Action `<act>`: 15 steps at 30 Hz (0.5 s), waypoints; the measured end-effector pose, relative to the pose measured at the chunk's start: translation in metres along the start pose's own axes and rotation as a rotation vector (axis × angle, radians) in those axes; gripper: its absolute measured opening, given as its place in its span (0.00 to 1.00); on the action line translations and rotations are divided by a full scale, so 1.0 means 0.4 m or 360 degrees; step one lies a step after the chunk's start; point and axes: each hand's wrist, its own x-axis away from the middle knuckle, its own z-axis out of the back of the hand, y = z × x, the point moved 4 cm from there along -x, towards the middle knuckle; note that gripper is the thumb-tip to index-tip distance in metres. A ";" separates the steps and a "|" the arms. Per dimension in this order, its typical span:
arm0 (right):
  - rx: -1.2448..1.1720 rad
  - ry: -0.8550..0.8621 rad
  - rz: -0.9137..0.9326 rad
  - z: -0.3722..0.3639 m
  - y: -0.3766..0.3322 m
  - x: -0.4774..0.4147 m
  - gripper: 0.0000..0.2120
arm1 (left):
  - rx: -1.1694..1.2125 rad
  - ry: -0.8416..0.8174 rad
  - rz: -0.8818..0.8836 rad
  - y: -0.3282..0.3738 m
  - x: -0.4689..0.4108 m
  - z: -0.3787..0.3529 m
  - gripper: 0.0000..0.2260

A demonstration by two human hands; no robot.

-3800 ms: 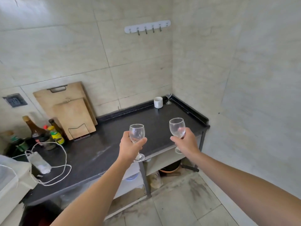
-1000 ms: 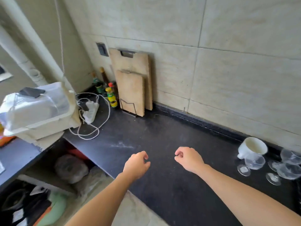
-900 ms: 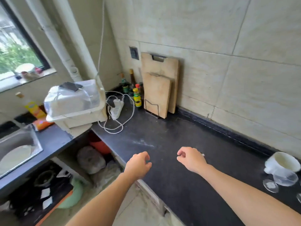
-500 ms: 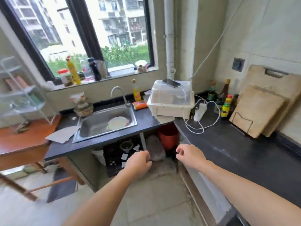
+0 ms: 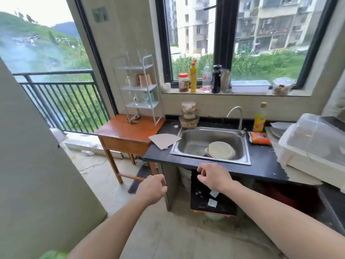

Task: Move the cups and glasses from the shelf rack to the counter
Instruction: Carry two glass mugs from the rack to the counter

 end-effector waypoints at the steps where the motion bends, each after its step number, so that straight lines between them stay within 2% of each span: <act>1: -0.0009 -0.0017 0.0048 -0.008 -0.023 -0.053 0.13 | 0.0017 0.0013 0.0049 -0.022 -0.026 0.024 0.03; 4: 0.0009 -0.0026 0.0188 -0.018 -0.087 -0.213 0.14 | 0.0070 0.0111 0.0149 -0.080 -0.109 0.101 0.08; 8: 0.0064 0.0035 0.0313 -0.019 -0.175 -0.398 0.14 | 0.0134 0.0213 0.0288 -0.162 -0.186 0.192 0.02; 15: 0.0045 0.0036 0.0518 -0.078 -0.377 -0.661 0.12 | 0.0199 0.0310 0.0483 -0.376 -0.323 0.307 0.04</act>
